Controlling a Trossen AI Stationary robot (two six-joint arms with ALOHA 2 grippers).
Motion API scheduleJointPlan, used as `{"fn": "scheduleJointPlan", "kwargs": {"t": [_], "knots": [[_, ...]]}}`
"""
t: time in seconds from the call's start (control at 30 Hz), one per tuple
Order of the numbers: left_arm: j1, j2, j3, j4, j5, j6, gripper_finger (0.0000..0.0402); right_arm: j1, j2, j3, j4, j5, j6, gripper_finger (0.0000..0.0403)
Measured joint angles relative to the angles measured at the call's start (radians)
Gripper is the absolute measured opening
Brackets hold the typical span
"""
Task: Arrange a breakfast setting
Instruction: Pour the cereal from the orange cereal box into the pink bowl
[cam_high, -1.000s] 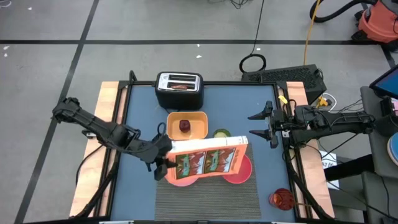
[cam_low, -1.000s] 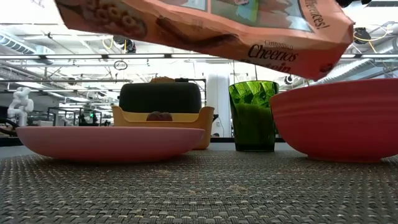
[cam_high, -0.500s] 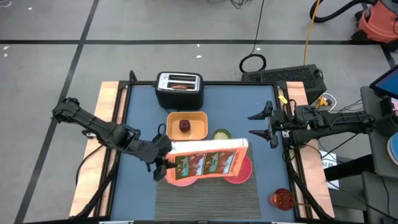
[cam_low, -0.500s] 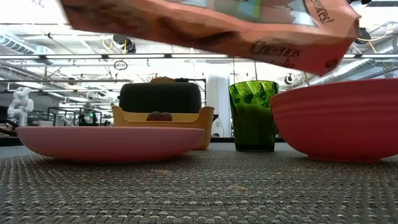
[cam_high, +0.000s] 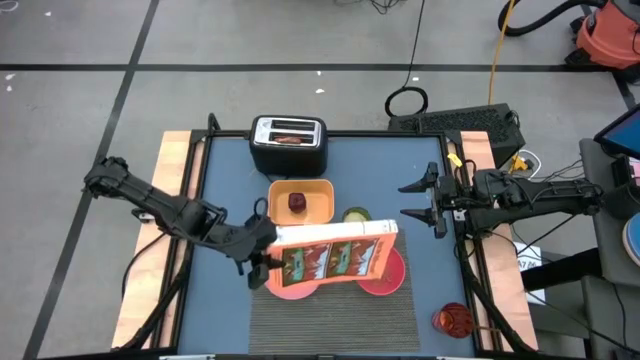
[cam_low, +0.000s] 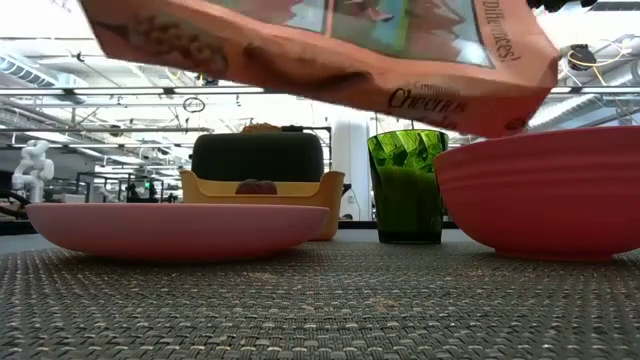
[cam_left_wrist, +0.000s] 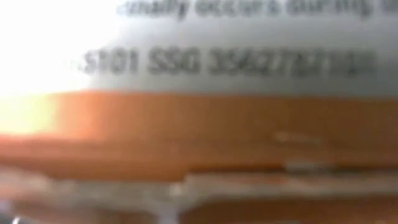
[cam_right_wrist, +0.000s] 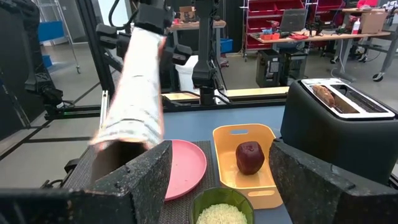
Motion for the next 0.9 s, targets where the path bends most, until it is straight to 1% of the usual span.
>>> {"fn": "scheduleJointPlan", "kwargs": {"t": [0.1, 0.2, 0.3, 0.37, 0.53, 0.63, 0.9], "knots": [[0.001, -0.001, 0.001, 0.017, 0.02, 0.002, 0.0186, 0.0, 0.0, 0.0, 0.0, 0.0, 0.0, 0.0258], [0.005, 0.0, 0.0, -0.01, 0.01, -0.003, 0.0186, 0.0, 0.0, 0.0, 0.0, 0.0, 0.0, 0.0258], [0.002, -0.001, 0.001, 0.022, 0.018, -0.001, 0.0186, 0.0, 0.0, 0.0, 0.0, 0.0, 0.0, 0.0258], [0.002, -0.002, 0.001, -0.004, 0.029, 0.0, 0.0186, 0.0, 0.0, 0.0, -0.002, 0.0, 0.0, 0.0258], [-0.001, -0.001, 0.001, -0.011, 0.016, -0.021, 0.0186, 0.0, 0.0, 0.0, -0.024, 0.0, 0.0, 0.0258], [-0.004, -0.001, 0.0, -0.043, 0.02, -0.033, 0.0186, 0.0, 0.0, 0.0, -0.039, 0.0, 0.0, 0.0258], [-0.003, 0.0, 0.0, -0.032, 0.014, -0.04, 0.0186, 0.0, 0.0, 0.0, -0.036, 0.0, 0.0, 0.0258]]}}
